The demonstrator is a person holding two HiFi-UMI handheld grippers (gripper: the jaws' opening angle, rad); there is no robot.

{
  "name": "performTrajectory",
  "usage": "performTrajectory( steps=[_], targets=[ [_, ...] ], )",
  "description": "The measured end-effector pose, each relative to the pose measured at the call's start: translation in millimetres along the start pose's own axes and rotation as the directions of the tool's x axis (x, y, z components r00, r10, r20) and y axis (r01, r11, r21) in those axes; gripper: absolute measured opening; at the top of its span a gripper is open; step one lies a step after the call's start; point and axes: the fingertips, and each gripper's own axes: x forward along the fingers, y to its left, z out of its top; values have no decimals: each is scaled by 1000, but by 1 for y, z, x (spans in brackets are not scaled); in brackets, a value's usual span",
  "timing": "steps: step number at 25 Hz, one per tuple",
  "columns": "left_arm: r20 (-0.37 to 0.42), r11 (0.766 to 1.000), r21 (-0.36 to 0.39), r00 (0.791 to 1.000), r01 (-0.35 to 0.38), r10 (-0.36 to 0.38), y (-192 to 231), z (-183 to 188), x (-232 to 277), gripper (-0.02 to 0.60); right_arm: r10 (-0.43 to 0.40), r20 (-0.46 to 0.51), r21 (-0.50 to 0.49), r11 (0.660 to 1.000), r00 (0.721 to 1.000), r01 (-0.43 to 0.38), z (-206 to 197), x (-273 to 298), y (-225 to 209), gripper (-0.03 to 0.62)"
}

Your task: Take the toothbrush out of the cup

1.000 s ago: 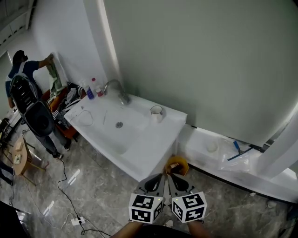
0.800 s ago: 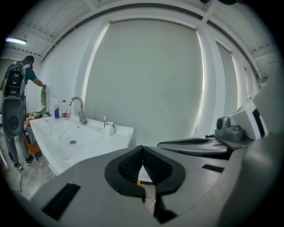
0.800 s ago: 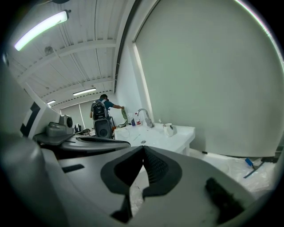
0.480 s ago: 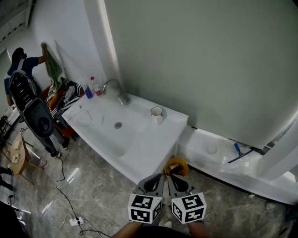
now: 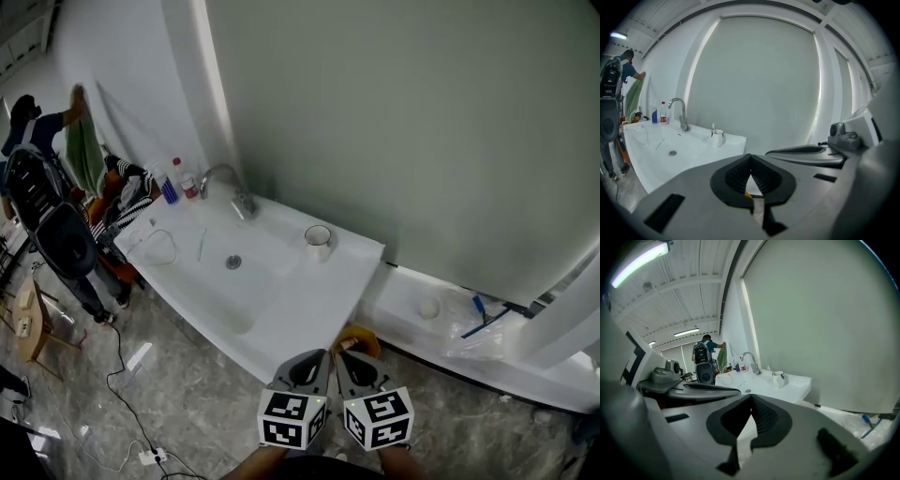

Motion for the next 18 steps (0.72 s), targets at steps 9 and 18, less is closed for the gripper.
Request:
performTrajectory(
  steps=[9, 18],
  targets=[
    [4, 1000, 3, 1000, 28, -28, 42, 23, 21, 9, -21, -6, -20, 1000, 1000, 21, 26, 50, 3, 11],
    [13, 997, 6, 997, 72, -72, 78, 37, 35, 9, -66, -9, -32, 997, 998, 65, 42, 86, 8, 11]
  ],
)
